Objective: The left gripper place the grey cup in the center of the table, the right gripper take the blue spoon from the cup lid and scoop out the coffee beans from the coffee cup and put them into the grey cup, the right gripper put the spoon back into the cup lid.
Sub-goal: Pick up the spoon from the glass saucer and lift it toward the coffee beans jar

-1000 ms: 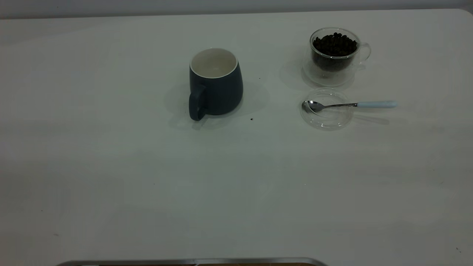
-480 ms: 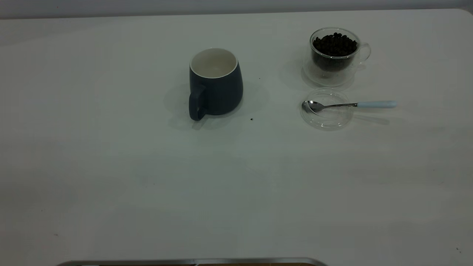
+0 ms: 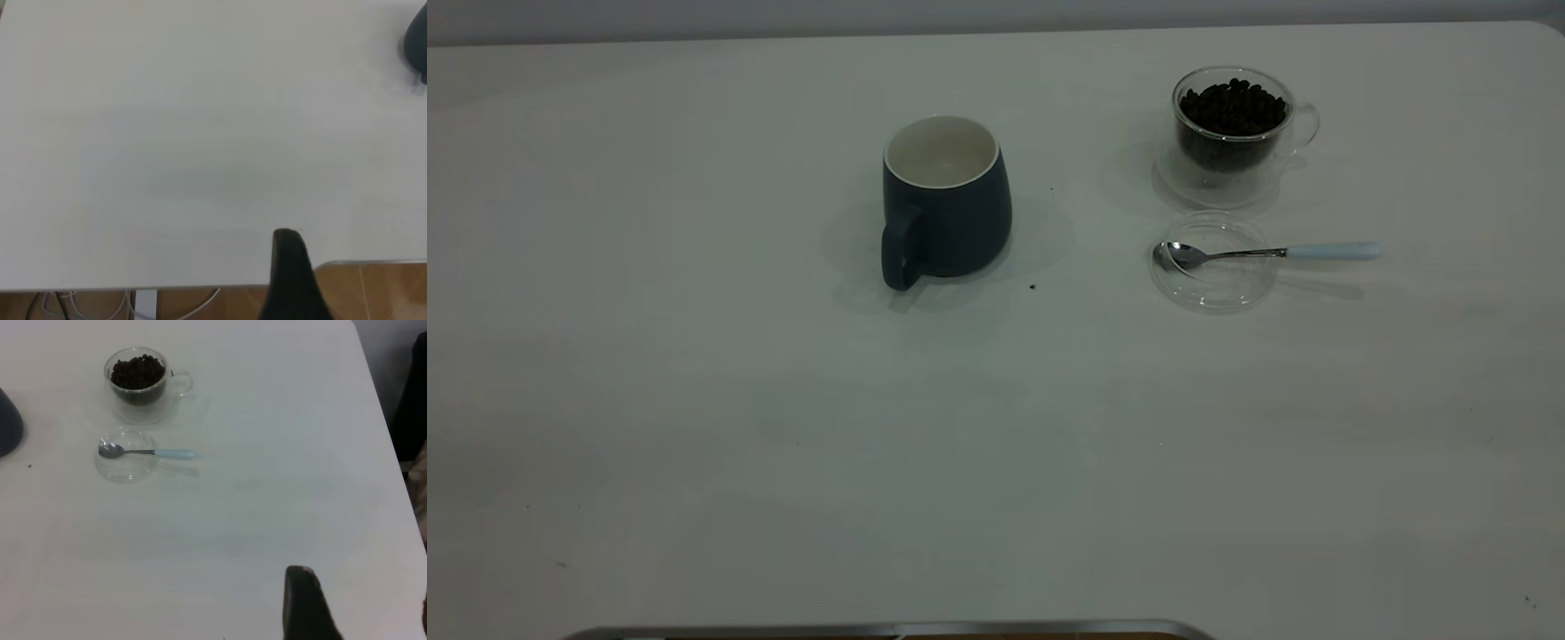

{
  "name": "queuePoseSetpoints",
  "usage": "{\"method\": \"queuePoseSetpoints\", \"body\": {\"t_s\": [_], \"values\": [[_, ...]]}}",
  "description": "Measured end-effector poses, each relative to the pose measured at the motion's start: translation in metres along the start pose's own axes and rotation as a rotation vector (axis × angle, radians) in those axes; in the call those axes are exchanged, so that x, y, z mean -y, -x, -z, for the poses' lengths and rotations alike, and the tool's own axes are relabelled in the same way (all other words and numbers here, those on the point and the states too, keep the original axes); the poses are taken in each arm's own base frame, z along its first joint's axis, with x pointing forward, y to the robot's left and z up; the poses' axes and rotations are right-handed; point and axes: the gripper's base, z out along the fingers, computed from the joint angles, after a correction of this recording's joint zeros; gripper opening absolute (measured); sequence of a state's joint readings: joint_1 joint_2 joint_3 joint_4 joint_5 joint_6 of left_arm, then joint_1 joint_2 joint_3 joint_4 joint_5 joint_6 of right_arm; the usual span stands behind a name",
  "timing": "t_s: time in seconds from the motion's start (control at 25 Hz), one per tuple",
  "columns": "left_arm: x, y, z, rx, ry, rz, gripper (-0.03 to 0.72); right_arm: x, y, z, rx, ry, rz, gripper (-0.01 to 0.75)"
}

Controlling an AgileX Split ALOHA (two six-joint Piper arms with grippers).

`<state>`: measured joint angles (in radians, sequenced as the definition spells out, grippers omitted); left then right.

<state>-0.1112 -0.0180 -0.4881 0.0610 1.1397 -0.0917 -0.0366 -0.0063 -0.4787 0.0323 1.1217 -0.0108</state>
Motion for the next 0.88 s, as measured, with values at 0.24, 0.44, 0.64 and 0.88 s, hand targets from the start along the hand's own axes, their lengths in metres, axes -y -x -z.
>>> {"method": "queuePoseSetpoints", "body": {"t_s": [0.24,0.44,0.64,0.88], "values": [[0.000,0.000,0.000,0.000,0.000,0.000,0.568,-0.002,0.000,0.000,0.001,0.020,-0.006,0.451],[0.000,0.000,0.000,0.000,0.000,0.000,0.568,-0.011,0.025,0.000,0.076,0.124,-0.029,0.457],[0.000,0.000,0.000,0.000,0.000,0.001,0.568,-0.016,0.055,-0.038,-0.018,0.183,-0.013,0.557],[0.000,0.000,0.000,-0.001,0.000,0.001,0.568,-0.018,0.084,-0.117,-0.108,0.233,-0.009,0.589]]}}
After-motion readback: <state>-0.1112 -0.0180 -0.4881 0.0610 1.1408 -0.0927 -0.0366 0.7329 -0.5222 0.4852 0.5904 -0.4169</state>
